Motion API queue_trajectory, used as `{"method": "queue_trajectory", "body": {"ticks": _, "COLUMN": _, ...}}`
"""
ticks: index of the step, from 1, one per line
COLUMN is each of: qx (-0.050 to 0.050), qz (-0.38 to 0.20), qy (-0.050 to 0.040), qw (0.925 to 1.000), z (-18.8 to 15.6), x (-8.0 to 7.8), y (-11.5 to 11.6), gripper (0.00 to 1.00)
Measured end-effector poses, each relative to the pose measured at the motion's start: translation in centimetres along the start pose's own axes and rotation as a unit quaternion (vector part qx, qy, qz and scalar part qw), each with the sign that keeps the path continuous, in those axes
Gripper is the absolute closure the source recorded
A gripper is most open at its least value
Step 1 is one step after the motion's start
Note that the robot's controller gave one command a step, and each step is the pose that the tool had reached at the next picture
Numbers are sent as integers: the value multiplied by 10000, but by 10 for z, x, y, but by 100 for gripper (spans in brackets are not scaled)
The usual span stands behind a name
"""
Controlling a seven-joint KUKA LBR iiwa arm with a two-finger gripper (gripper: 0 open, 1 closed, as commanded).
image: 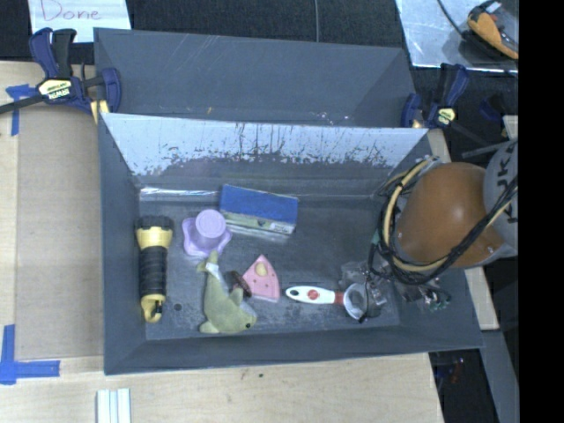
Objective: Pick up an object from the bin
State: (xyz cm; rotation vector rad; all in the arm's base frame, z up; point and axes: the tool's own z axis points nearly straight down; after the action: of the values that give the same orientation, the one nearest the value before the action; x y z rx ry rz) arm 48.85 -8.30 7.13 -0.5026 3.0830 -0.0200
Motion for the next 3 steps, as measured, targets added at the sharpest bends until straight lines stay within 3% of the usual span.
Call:
{"method": "queue_trajectory", "body": {"ticks": 1, "qx": 0, "qz": -2, "qy": 0, "qw": 10000, "z": 0, "x": 0, "y": 0, "gripper": 100}}
{"method": "queue_trajectory", "body": {"ticks": 2, "qx": 4, "qz": -101, "qy": -12, "qw": 9999, "z": -49, "x": -6, "y": 15, "gripper": 100}}
{"method": "queue_trajectory", "body": {"ticks": 3, "qx": 4, "qz": -103, "qy": -12, "qw": 9999, "z": -49, "x": -6, "y": 15, "gripper": 100}}
